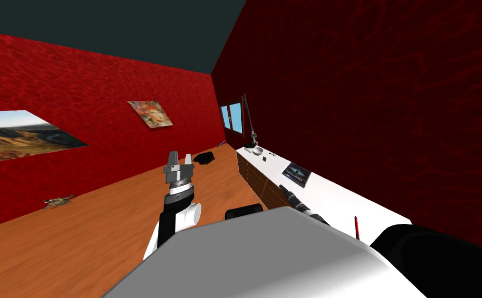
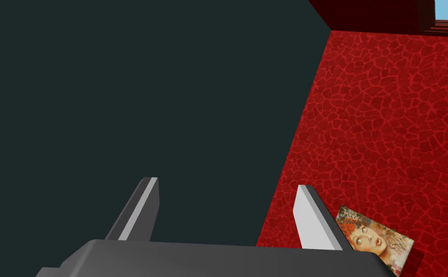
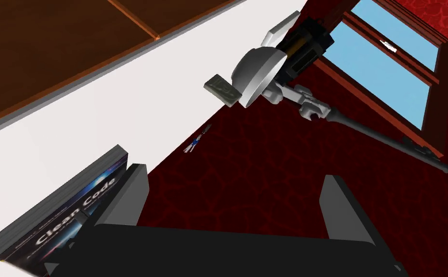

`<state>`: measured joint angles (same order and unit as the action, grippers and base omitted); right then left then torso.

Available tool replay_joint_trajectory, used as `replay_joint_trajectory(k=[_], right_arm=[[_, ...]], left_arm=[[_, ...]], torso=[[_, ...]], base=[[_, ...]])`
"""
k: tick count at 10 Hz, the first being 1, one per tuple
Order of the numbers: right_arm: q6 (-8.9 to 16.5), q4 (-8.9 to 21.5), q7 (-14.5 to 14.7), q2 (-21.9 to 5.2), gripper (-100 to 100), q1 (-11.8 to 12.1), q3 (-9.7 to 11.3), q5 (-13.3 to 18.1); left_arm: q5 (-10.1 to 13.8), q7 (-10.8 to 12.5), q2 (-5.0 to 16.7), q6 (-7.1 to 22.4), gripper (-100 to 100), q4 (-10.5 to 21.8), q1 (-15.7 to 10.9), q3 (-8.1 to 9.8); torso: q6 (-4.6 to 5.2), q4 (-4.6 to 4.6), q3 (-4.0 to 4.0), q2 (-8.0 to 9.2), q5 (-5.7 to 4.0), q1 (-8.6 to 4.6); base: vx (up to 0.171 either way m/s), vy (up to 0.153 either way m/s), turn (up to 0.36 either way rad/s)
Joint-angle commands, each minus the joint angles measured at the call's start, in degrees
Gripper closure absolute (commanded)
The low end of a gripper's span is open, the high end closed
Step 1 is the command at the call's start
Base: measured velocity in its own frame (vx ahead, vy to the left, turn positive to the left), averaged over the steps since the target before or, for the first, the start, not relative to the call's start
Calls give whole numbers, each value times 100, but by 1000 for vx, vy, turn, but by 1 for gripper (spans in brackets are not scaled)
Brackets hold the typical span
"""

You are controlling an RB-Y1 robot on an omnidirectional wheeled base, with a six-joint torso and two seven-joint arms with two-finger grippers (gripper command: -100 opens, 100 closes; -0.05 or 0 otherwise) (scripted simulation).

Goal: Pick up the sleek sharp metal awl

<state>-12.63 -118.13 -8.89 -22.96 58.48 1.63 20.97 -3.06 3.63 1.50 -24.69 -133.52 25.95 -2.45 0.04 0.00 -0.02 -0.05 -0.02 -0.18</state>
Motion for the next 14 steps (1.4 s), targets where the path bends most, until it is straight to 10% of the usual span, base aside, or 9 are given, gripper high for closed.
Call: replay_joint_trajectory(k=[1,14], right_arm=[[132,260,-51,-268,-100,155,-105,152],[587,1673,-113,-2175,-100,1099,-1007,941]], left_arm=[[0,0,0,0,0,0,0,0],[0,0,1,0,0,0,2,2]], torso=[[0,0,0,0,0,0],[3,-1,-6,-10,-8,-29]], base=[[47,-33,424],[36,-77,247]])
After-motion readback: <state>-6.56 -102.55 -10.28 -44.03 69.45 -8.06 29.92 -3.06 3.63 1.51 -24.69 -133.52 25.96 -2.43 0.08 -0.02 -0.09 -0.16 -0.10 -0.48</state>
